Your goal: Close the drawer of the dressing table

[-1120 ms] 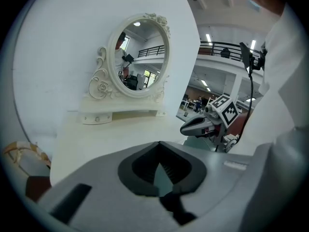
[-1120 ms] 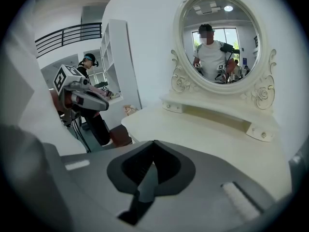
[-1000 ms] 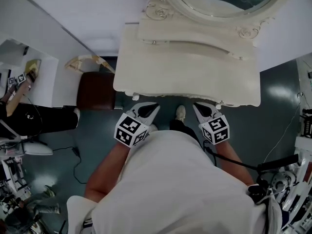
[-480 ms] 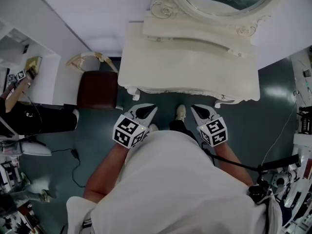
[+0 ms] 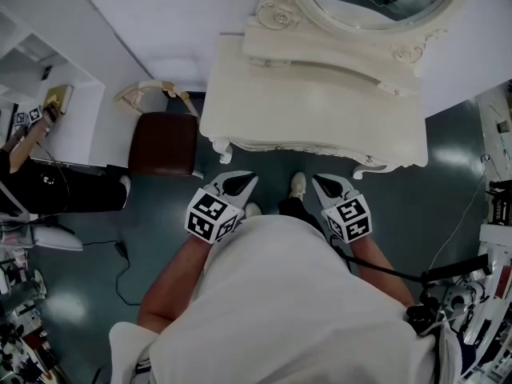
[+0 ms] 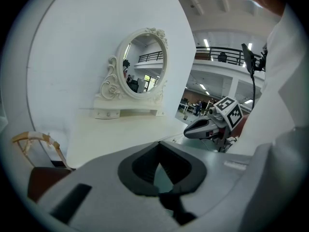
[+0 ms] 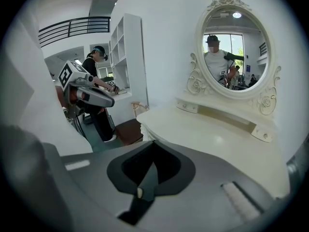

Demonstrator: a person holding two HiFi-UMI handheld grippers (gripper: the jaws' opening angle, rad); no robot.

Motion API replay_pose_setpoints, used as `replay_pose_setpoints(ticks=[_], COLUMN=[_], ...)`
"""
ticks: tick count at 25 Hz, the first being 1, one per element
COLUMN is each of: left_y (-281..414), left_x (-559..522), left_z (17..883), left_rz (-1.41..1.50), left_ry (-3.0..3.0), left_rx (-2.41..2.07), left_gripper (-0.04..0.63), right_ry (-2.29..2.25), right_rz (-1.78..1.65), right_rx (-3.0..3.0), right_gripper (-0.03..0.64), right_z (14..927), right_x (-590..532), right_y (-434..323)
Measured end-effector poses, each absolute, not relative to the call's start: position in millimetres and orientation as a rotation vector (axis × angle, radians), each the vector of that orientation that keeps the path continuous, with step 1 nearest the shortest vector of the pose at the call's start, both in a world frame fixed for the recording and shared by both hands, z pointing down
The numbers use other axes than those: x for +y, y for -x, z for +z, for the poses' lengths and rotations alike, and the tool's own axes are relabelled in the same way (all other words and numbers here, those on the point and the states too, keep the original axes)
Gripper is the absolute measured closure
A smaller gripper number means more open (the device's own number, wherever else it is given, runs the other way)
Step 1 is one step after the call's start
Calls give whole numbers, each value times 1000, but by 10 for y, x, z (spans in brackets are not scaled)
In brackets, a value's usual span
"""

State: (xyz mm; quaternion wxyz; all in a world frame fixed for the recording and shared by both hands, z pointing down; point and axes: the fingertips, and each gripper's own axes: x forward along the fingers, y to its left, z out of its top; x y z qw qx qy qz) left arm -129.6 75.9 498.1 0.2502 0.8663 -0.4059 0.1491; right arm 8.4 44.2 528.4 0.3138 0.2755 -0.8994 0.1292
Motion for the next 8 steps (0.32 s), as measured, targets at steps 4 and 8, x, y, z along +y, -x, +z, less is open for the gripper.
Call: replay_pose_setpoints(ticks=[4,8], left_y=[1344,1391], left_x=[802,855], left_z=[4995,5042], left_rz=[399,393], left_ry=[-2353,-2351], left_rx=[-1114,-1117], left_gripper=[592,592], right_ry=[-719,-716], right_rz=[335,326], right_rx=[-2370,-2370], right_gripper=[617,617], right_z=[5297,5329], right_x=[481,524], right_y=[-37,13])
